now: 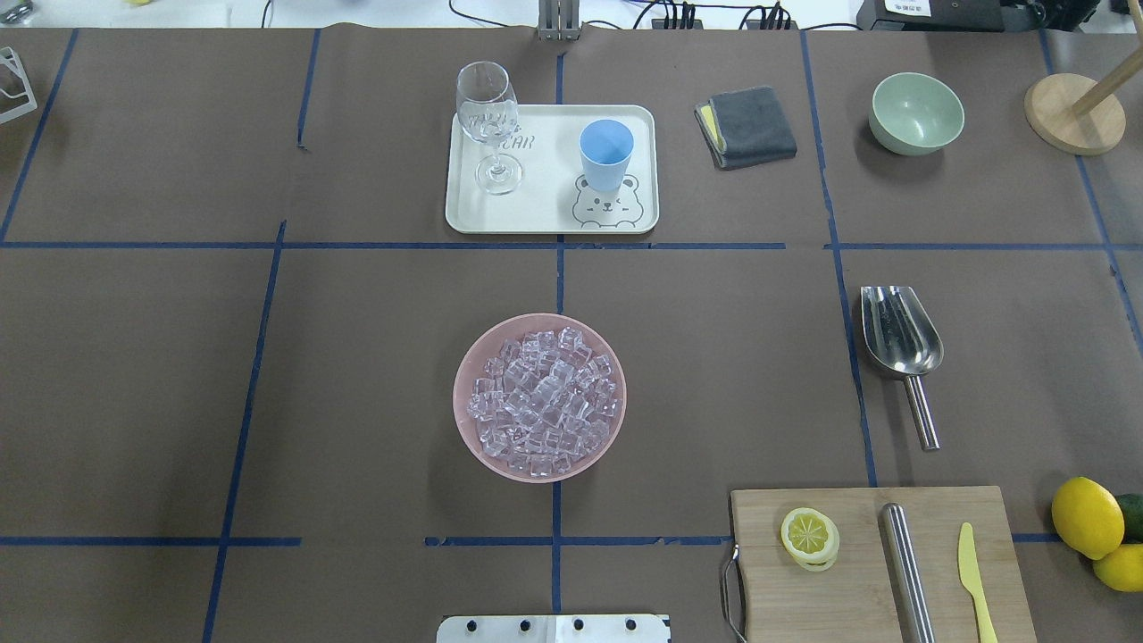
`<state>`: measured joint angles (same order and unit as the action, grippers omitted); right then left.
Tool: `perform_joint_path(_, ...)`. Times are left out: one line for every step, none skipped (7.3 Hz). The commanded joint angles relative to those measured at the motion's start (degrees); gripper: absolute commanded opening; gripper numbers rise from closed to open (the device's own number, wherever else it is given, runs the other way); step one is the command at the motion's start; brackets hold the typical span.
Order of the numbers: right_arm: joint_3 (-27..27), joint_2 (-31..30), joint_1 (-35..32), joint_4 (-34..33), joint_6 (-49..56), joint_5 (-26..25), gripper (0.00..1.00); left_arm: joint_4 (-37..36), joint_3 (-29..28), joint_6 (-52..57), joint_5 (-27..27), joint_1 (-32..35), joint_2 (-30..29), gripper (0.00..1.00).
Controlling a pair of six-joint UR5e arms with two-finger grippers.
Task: Put ice in cup with scoop
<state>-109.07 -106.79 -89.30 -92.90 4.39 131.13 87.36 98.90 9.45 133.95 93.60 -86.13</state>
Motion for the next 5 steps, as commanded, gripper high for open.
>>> perform_joint_path(0.1,0.0,0.0,0.0,0.0,-0.1,1.00,0.0,0.8,0.0,0.0,0.0,0.0,1.00)
perform_joint_path(0.2,0.0,0.0,0.0,0.0,-0.1,1.00,0.0,0.8,0.0,0.0,0.0,0.0,1.00)
perform_joint_path(0.1,0.2,0.0,-0.1,0.0,-0.1,1.00,0.1,0.8,0.0,0.0,0.0,0.0,1.00)
perform_joint_path(0.2,0.5,0.1,-0.2,0.0,-0.1,1.00,0.2,0.7,0.0,0.0,0.0,0.0,1.00)
perform_joint_path(0.3,0.6,0.2,0.0,-0.1,0.1,1.00,0.2,0.6,0.0,0.0,-0.1,0.0,1.00)
